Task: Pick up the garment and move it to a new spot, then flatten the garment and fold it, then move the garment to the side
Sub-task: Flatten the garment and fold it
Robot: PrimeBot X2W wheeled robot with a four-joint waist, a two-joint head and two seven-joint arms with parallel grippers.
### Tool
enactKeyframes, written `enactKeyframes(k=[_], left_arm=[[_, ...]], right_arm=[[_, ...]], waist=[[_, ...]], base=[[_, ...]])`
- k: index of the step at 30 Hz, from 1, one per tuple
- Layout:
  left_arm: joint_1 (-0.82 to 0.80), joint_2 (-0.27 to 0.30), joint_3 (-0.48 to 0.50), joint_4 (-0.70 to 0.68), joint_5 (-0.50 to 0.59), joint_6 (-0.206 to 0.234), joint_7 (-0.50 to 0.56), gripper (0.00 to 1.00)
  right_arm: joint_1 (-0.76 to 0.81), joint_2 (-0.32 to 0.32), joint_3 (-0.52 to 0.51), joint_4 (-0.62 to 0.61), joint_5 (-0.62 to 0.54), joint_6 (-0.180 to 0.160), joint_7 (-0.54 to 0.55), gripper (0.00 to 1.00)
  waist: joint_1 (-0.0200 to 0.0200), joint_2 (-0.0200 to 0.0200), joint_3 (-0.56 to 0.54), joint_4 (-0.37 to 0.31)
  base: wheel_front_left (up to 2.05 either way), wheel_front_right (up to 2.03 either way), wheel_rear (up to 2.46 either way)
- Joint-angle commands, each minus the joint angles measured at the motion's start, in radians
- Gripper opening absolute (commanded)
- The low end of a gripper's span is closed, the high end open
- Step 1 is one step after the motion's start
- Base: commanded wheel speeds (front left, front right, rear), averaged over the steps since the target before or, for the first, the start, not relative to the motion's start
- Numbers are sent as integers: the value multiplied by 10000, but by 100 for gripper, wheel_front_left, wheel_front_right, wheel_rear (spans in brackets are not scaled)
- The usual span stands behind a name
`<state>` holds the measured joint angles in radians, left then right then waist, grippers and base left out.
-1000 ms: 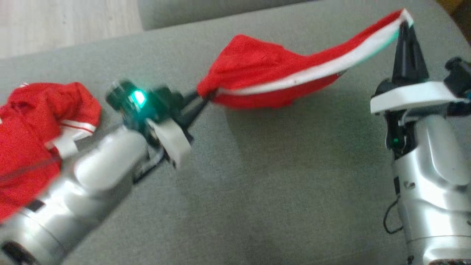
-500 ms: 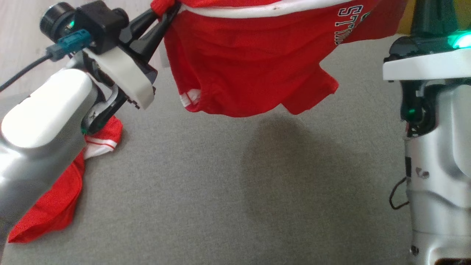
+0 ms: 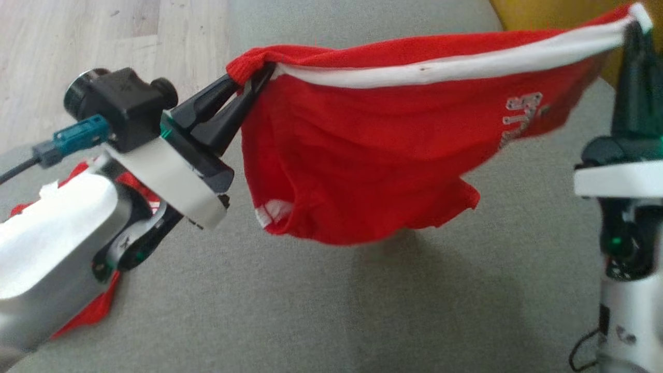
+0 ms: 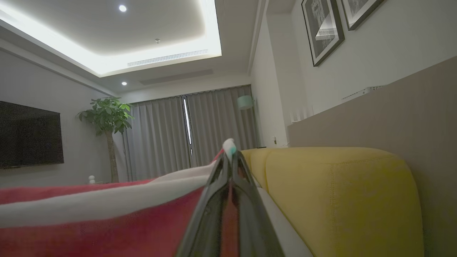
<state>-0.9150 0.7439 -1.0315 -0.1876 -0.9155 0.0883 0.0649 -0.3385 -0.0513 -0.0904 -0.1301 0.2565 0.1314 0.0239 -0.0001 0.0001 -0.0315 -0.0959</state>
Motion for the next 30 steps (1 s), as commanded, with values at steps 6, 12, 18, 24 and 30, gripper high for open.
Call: enactKeyframes(k=[6,12,18,24,30], left_arm=[[-725,508,885,-236,-261,164,355,0],[-2248,-97,973,1655,97,-660,542,0],[-4095,-920,1312,4052,790,-1409,-262,0],[-5514,-2057,1491,6225,1462,-1810,-2018,0],[-5133,-3004,1125,7177,1174,-2105,-2899,0]], right_arm=[[-633,11,-11,-574,32,-7,565,0],[-3318,11,-86,1282,-135,-7,556,0],[-6359,11,-234,3749,-445,-7,-431,0],[-8557,11,-944,6510,-1066,-7,-1961,0],[-8245,-123,-1201,8613,-1759,-7,-2380,0]], waist=[[1,-1,658,-48],[1,-1,2345,-166],[1,-1,3513,-290],[1,-1,4092,-279],[1,-1,4386,-73]], base=[[0,0,0],[0,0,0],[0,0,0],[0,0,0],[0,0,0]])
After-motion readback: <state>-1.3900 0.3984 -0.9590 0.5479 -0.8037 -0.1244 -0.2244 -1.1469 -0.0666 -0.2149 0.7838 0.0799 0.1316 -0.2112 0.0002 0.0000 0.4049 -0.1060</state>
